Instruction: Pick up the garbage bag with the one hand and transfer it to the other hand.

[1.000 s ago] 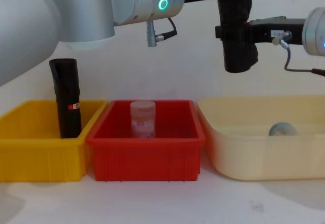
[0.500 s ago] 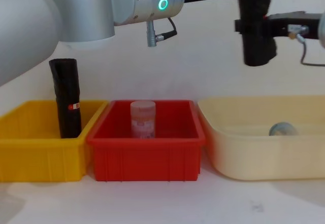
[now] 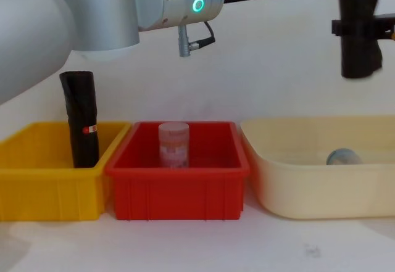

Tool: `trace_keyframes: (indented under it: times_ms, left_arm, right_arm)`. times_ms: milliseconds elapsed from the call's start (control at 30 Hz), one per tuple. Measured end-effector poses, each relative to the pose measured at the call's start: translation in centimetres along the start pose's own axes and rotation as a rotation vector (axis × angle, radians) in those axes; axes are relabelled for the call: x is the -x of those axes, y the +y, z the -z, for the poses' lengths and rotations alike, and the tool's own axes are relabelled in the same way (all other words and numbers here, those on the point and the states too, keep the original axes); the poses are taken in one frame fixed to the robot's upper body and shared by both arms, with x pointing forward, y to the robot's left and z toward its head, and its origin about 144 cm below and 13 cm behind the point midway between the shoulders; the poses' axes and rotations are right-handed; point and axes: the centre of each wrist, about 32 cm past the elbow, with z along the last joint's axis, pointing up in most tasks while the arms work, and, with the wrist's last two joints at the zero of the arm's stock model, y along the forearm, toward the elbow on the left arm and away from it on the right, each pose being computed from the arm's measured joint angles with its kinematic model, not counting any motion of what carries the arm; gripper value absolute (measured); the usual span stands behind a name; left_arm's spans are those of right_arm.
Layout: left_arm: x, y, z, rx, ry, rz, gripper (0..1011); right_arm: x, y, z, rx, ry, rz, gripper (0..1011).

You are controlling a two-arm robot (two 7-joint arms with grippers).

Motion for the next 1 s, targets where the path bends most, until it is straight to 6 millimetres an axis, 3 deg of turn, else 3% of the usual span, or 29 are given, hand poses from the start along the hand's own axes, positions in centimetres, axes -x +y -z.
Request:
trace_keyframes:
  times_ms: [500,1000]
  left_arm:
    - [0.0,0.0,0.0,0.000,0.000,0.000,1000]
    - [0.0,0.0,0.0,0.000,0.000,0.000,1001]
  right_arm:
    - [-1.1,-0.4,0.0,0.015,0.013,0.053,998]
    - [-1.4,-0.5,0.1,0.020,0.017,0.068,1002]
